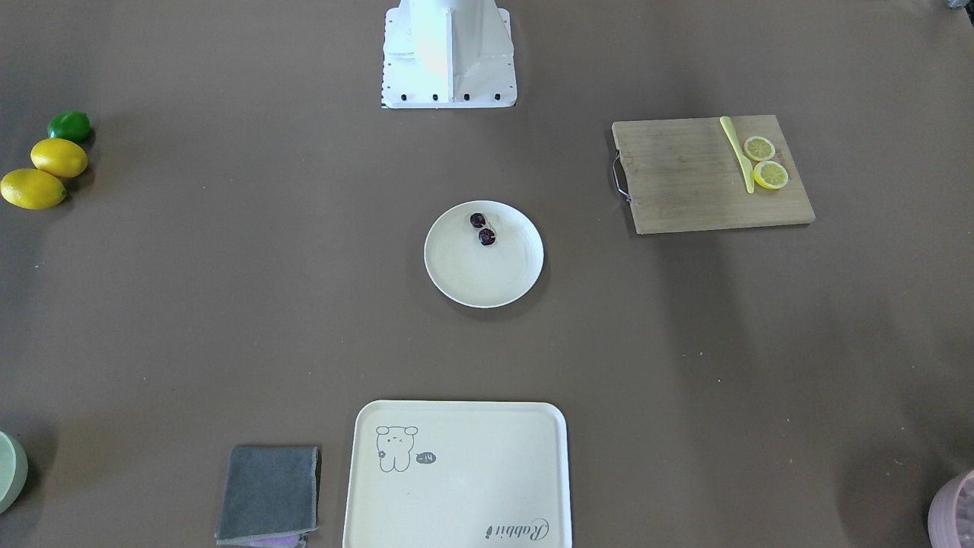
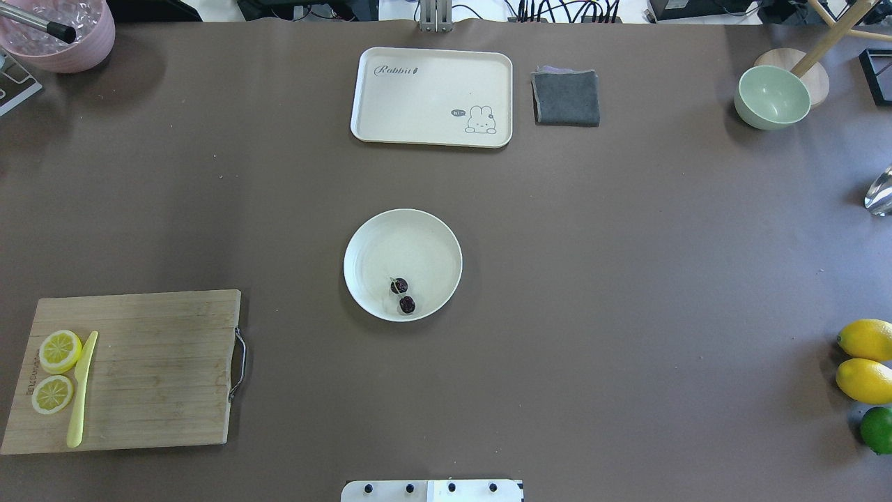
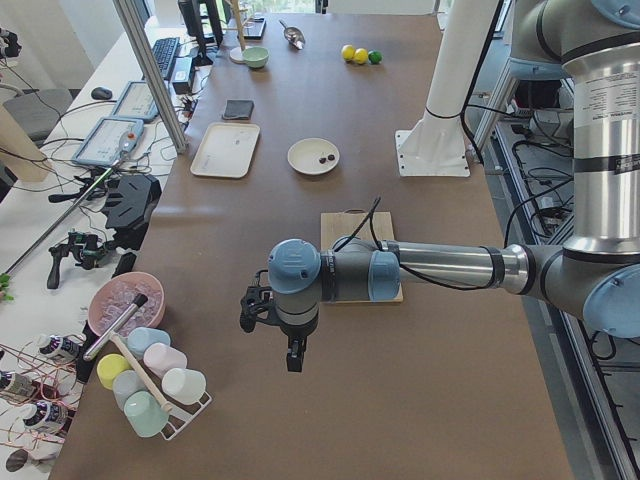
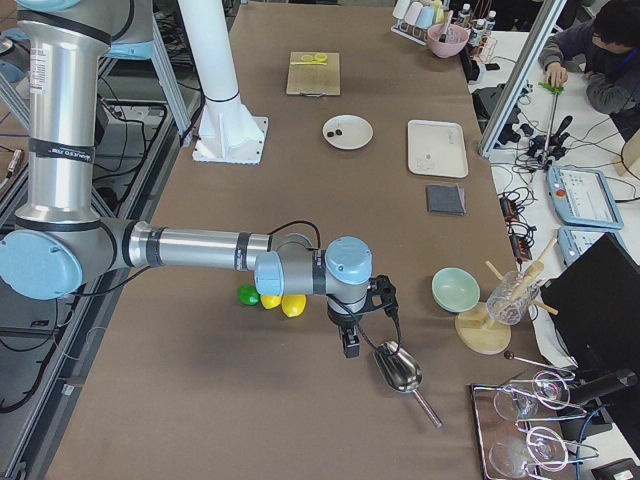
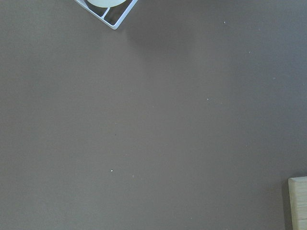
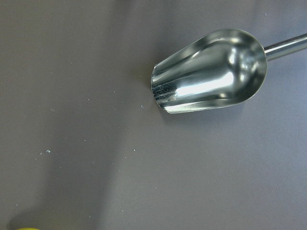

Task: Place red cherry on plate

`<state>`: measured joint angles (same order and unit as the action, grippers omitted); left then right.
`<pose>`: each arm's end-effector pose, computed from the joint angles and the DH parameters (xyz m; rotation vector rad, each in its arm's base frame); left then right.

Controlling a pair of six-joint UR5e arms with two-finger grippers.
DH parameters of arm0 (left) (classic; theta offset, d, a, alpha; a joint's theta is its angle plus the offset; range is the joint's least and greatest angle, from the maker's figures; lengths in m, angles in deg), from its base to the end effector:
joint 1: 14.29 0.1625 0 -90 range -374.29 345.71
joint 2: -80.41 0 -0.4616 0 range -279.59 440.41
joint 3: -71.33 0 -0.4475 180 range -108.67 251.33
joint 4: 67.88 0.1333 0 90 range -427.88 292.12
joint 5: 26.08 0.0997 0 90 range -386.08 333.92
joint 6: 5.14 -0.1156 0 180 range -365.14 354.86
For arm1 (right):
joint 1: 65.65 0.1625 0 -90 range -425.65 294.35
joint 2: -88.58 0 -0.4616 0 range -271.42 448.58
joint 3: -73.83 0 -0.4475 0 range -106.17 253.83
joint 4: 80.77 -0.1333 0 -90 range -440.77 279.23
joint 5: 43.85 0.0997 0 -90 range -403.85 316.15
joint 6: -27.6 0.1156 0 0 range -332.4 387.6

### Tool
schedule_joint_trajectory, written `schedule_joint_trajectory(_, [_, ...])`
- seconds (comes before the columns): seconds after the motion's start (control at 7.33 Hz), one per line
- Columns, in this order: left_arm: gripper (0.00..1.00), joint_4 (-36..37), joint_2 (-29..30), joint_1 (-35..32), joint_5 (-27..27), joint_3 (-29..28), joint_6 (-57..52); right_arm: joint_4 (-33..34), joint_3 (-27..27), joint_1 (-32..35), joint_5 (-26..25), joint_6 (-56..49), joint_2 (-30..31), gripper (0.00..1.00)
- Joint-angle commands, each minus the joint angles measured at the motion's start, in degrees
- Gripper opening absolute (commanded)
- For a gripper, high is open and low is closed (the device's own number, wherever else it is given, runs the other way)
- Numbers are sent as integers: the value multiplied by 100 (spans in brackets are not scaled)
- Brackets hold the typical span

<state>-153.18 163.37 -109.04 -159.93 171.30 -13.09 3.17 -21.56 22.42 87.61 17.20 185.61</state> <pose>-0.0934 -0.4813 0.6842 0.0555 0.7639 0.0413 0.0400 -0.4985 0.7121 0.1273 -0.7175 -0.2335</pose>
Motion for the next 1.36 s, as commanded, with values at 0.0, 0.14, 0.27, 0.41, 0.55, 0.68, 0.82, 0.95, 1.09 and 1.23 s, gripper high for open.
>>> schedule_joint_trajectory(0.0, [98,-4,1,0,8,5,-13,0,-6,0,2,3,0,100])
schedule_joint_trajectory(0.14, [98,-4,1,0,16,-30,-5,0,2,0,2,12,-18,100])
schedule_joint_trajectory(0.27, [98,-4,-7,0,17,-13,-5,0,-6,0,20,12,-18,100])
schedule_joint_trajectory(0.41, [98,-4,-8,0,17,-12,-5,0,-6,-9,11,12,-18,100])
schedule_joint_trajectory(0.55, [98,-4,-16,-9,17,-4,-5,0,-6,-43,11,12,-26,100])
schedule_joint_trajectory(0.68, [98,-4,-16,-9,17,-4,-5,0,-6,-61,11,12,-35,100])
schedule_joint_trajectory(0.82, [98,-13,-16,-9,17,-4,-5,0,-6,-70,2,12,-27,100])
schedule_joint_trajectory(0.95, [98,-4,-16,-9,17,5,-5,0,-6,-105,11,12,-27,100])
schedule_joint_trajectory(1.09, [98,-4,-16,-9,17,5,-5,0,-6,-114,2,12,-27,100])
schedule_joint_trajectory(1.23, [98,-4,-16,-9,17,5,-5,0,-6,-114,2,12,-27,100])
